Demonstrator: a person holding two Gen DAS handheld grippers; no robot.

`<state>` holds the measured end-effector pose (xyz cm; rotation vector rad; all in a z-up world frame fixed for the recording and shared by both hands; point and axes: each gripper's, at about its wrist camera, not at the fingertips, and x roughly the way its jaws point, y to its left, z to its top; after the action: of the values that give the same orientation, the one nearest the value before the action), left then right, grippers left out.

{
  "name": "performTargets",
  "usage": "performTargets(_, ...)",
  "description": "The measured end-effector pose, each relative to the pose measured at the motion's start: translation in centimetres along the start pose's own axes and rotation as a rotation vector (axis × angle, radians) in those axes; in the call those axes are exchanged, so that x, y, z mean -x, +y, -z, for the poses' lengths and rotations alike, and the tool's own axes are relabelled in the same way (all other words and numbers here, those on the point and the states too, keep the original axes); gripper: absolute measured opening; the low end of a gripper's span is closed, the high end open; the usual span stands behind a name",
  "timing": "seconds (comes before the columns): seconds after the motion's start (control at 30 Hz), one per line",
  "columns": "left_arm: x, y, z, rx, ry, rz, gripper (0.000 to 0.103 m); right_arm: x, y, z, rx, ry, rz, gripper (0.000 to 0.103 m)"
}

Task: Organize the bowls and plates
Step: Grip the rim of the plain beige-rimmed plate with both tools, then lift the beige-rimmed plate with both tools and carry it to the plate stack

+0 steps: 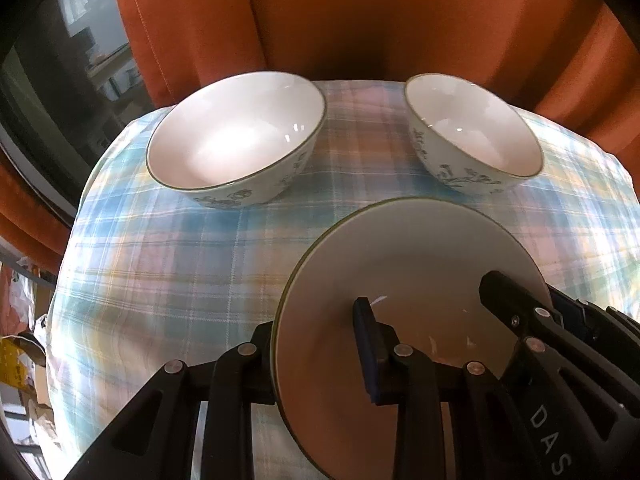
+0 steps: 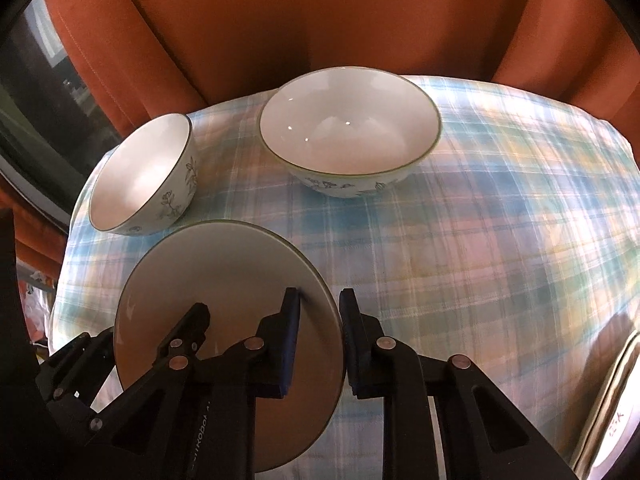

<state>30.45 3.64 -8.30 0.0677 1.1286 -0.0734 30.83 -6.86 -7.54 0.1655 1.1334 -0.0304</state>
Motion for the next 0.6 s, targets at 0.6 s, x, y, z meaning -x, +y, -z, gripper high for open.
performTargets(0.6, 6.2, -6.0, 4.7, -0.019, -0.039, 0.014, 0.028, 7.2, -5.2, 4.2, -0.003, -0.052, 0.022, 0.024)
